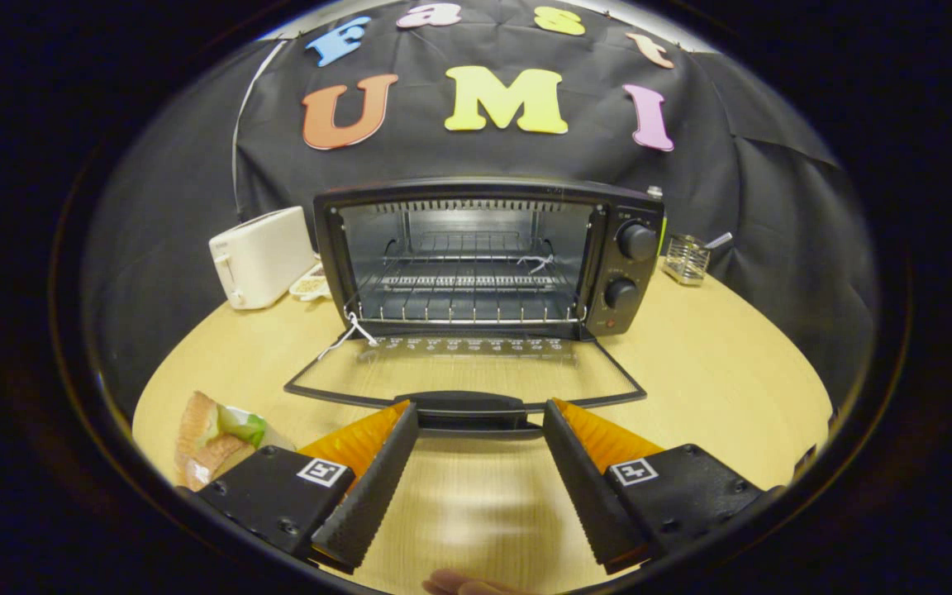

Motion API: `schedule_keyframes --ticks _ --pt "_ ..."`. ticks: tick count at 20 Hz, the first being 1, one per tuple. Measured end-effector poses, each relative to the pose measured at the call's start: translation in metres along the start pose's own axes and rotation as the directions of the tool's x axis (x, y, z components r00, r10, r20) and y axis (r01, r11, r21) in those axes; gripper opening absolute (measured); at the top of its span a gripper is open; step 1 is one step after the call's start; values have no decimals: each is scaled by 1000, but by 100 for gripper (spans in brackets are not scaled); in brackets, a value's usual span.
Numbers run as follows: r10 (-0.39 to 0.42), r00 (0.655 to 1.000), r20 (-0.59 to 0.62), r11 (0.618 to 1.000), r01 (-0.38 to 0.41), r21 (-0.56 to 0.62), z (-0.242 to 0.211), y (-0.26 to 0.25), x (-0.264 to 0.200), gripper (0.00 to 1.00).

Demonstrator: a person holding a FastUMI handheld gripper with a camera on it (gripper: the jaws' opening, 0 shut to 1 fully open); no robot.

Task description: Open the toaster oven, put the food inside, and close the toaster oven door.

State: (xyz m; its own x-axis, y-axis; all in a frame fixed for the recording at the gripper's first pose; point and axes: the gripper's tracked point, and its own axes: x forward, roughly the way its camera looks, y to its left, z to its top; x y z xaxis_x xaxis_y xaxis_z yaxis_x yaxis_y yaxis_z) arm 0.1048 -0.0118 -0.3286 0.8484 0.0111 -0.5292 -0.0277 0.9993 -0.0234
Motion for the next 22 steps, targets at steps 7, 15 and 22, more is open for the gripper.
schedule_keyframes --ticks 7,15,22 --pt "75 995 -69 997 -74 21 -12 3 0 100" --pt "483 840 -247 871 -431 235 3 57 -73 97" --pt "667 593 -451 745 -534 400 -2 108 -105 91"
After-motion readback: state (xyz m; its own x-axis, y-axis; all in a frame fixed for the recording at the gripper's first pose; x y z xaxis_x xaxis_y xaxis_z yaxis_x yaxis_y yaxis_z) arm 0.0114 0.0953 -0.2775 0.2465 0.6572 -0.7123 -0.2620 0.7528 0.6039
